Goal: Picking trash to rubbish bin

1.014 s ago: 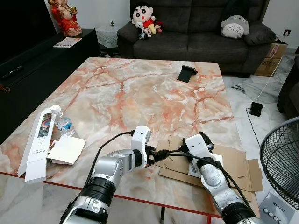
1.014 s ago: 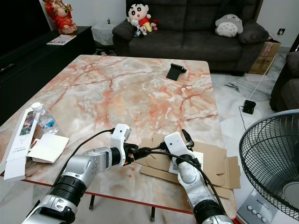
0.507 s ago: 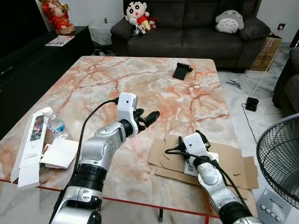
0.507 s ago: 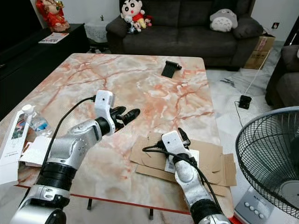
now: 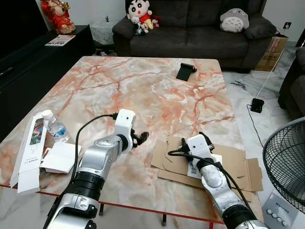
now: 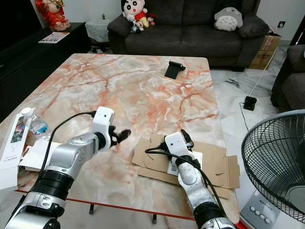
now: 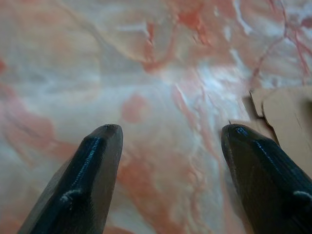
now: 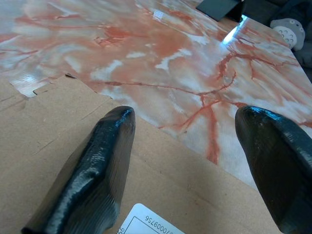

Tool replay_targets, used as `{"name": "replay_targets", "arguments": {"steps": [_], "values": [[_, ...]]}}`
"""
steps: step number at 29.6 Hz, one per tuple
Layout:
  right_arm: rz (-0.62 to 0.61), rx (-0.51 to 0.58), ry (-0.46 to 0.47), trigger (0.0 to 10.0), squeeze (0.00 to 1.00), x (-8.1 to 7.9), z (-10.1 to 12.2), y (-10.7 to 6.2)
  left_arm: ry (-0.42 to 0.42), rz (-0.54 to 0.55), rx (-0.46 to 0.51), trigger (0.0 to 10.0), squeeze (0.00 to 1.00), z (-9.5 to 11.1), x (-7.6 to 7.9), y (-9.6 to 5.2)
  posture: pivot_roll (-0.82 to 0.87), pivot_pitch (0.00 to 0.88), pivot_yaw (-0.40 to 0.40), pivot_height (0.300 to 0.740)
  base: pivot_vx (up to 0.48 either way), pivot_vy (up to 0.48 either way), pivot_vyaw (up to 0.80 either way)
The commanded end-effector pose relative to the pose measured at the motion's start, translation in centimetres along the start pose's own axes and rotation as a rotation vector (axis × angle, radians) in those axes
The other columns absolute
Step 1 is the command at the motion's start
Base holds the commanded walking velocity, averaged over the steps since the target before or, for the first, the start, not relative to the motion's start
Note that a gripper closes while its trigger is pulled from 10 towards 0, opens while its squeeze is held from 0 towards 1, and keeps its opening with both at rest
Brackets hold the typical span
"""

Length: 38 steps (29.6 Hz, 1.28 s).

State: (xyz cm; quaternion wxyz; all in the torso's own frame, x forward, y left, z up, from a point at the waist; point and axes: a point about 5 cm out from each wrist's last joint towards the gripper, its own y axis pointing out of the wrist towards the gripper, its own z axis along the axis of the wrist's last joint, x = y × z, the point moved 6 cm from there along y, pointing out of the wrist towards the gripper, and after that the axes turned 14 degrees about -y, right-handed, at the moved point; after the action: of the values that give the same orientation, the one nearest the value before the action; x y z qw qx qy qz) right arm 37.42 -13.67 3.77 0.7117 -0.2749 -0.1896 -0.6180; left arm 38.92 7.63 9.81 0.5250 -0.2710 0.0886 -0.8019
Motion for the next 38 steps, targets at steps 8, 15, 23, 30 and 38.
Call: {"name": "replay_targets", "arguments": {"steps": [8, 15, 23, 30, 38], "values": [[0.02, -0.021, 0.008, 10.0, 0.0, -0.5, -0.3, 0.0, -0.09, -0.067, -0.082, 10.0, 0.0, -1.6, 1.4, 0.2, -0.07, 0.0, 0.067, 0.74, 0.0, 0.0, 0.0], [0.022, -0.022, 0.01, 10.0, 0.0, -0.6, -0.4, -0.1, -0.101, -0.075, -0.113, 10.0, 0.0, -1.9, 1.6, 0.1, -0.07, 0.0, 0.07, 0.74, 0.0, 0.0, 0.0], [0.023, -0.023, 0.011, 10.0, 0.0, -0.7, -0.4, -0.2, -0.112, -0.114, -0.145, 10.0, 0.0, -2.5, 2.5, 0.1, -0.07, 0.0, 0.074, 0.74, 0.0, 0.0, 0.0], [0.022, -0.025, 0.014, 10.0, 0.0, -0.8, -0.5, -0.2, -0.116, -0.158, -0.17, 10.0, 0.0, -3.0, 3.8, 0.1, -0.07, 0.0, 0.077, 0.74, 0.0, 0.0, 0.0], [0.02, -0.026, 0.014, 10.0, 0.0, -0.8, -0.5, -0.2, -0.127, -0.184, -0.189, 10.0, 0.0, -3.4, 4.6, 0.2, -0.08, 0.0, 0.08, 0.74, 0.0, 0.0, 0.0]]}}
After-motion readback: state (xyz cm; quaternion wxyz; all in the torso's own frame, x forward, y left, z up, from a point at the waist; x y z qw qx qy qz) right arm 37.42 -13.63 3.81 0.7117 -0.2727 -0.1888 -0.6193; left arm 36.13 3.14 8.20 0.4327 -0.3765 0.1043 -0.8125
